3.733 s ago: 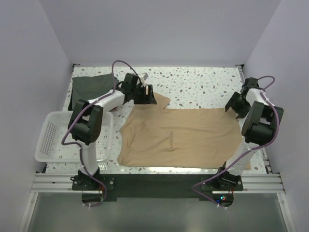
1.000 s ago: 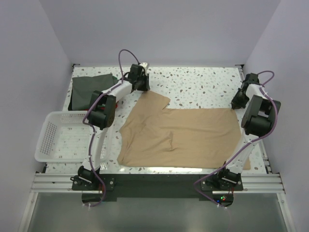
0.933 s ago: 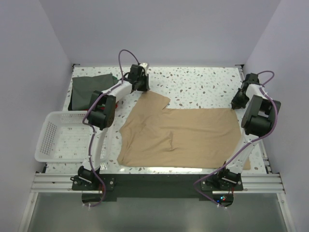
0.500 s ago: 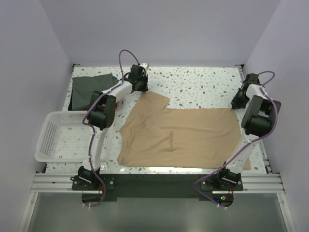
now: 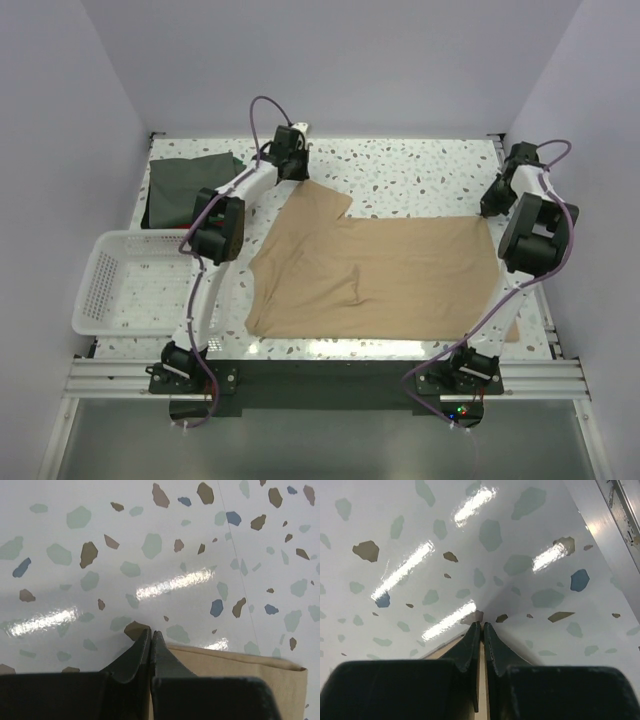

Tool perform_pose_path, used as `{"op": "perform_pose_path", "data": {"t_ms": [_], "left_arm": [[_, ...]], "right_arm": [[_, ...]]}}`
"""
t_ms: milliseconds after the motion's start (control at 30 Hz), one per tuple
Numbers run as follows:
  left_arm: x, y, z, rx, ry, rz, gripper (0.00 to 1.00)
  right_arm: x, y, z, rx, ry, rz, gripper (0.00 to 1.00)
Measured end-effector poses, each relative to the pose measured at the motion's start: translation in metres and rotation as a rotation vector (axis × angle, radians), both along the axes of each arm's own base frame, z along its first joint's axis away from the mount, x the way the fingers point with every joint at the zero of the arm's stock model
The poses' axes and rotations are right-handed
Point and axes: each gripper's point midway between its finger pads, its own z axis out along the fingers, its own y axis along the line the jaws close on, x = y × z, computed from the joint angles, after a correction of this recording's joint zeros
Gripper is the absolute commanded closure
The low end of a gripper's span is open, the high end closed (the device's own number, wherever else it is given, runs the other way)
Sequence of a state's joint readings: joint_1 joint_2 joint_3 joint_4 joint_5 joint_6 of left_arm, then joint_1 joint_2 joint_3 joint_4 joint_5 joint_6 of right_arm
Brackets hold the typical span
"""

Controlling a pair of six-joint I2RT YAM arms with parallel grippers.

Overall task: Fold and stack the t-shirts
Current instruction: Fold the tshirt

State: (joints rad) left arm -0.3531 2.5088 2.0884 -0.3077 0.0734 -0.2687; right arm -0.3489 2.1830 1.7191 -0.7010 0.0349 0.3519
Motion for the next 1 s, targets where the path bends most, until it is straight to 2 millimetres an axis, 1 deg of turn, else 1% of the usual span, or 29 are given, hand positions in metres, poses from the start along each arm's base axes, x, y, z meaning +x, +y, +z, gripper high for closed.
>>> {"op": "perform_pose_path", "data": {"t_ms": [167, 300, 433, 533, 600, 667, 733, 767, 800, 867, 1000], "left_arm": [[0.02, 0.0, 0.013, -0.027, -0.05, 0.006, 1.0], [0.038, 0.0, 0.03, -0.067, -0.112, 0.005, 1.0], [0.052, -0.002, 0.053, -0.114, -0.187, -0.009, 1.0], [0.055, -0.004, 0.062, -0.141, -0.22, -0.031, 1.0], [0.046, -0.002, 0.06, -0.148, -0.212, -0.048, 1.0], [0.027, 0.0, 0.058, -0.151, -0.178, -0.069, 1.0], [0.009, 0.001, 0.062, -0.164, -0.164, -0.092, 1.0], [-0.003, 0.002, 0.066, -0.172, -0.153, -0.105, 1.0], [-0.011, 0.002, 0.071, -0.179, -0.151, -0.116, 1.0], [-0.032, 0.004, 0.088, -0.196, -0.164, -0.137, 1.0], [-0.07, 0.009, 0.131, -0.232, -0.218, -0.174, 1.0]], "right_arm": [[0.015, -0.003, -0.006, 0.011, -0.005, -0.024, 1.0], [0.036, -0.006, 0.0, 0.011, -0.041, -0.041, 1.0], [0.056, -0.005, 0.006, 0.012, -0.078, -0.05, 1.0], [0.065, -0.003, 0.013, 0.015, -0.105, -0.051, 1.0], [0.069, -0.001, 0.017, 0.02, -0.118, -0.047, 1.0], [0.068, 0.001, 0.019, 0.024, -0.12, -0.043, 1.0], [0.062, 0.003, 0.019, 0.025, -0.114, -0.038, 1.0], [0.055, 0.004, 0.02, 0.025, -0.103, -0.033, 1.0], [0.051, 0.006, 0.021, 0.025, -0.099, -0.03, 1.0], [0.039, 0.009, 0.026, 0.024, -0.089, -0.022, 1.0], [0.018, 0.015, 0.044, 0.013, -0.097, -0.004, 1.0]]}}
